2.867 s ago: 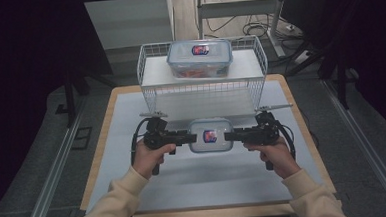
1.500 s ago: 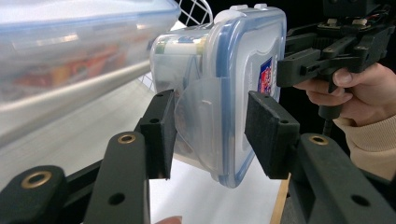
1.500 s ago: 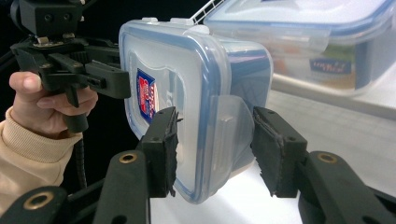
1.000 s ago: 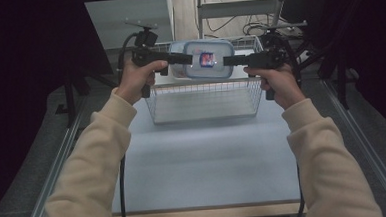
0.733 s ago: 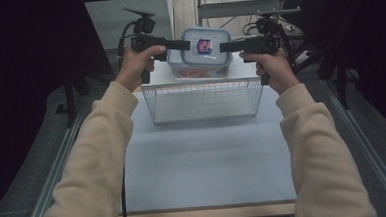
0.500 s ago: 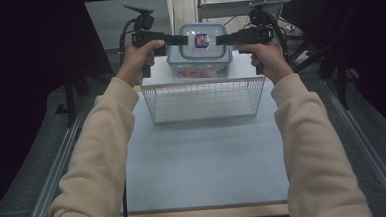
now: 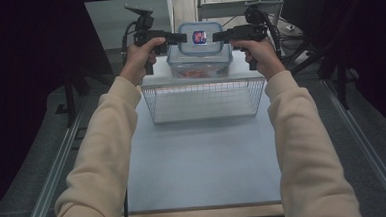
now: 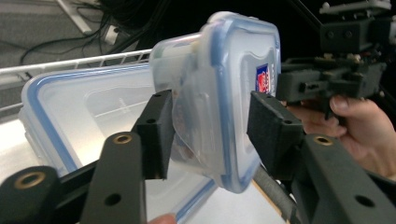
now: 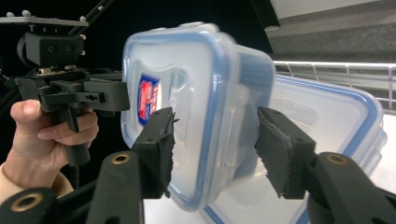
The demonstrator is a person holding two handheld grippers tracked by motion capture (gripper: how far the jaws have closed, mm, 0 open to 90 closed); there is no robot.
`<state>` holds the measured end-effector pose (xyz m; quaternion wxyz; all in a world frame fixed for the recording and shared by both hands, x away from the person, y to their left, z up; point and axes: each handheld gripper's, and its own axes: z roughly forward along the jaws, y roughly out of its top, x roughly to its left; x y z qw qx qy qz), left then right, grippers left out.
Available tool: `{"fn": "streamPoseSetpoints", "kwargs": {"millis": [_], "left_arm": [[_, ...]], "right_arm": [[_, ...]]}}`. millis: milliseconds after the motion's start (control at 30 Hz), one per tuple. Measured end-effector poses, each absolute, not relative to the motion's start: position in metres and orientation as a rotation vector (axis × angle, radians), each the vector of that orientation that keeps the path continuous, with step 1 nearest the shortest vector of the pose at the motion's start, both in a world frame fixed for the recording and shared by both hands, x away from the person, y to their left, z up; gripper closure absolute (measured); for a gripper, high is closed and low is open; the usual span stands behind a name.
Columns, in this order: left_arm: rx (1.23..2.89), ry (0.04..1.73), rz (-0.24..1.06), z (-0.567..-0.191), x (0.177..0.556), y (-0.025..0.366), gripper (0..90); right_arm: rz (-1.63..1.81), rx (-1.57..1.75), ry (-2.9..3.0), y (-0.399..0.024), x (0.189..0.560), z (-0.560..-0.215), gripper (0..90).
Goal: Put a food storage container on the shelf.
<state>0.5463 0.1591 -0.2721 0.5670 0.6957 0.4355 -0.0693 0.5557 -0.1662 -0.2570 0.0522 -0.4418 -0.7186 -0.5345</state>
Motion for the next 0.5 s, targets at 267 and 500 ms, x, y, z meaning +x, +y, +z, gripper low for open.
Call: {"fn": "streamPoseSetpoints", "kwargs": {"millis": [267, 500], "left_arm": [[1.594, 1.079, -0.193, -0.278, 0.555, 0.155, 42.4], [1.595, 1.105, -0.172, -0.282, 0.559, 0.153, 31.5]], "right_arm": [[-1.624, -1.390, -2.121, -0.165, 0.561, -0.264, 40.3], [-1.632, -1.429, -2.100, -0.167, 0.560, -0.267, 36.9]]}}
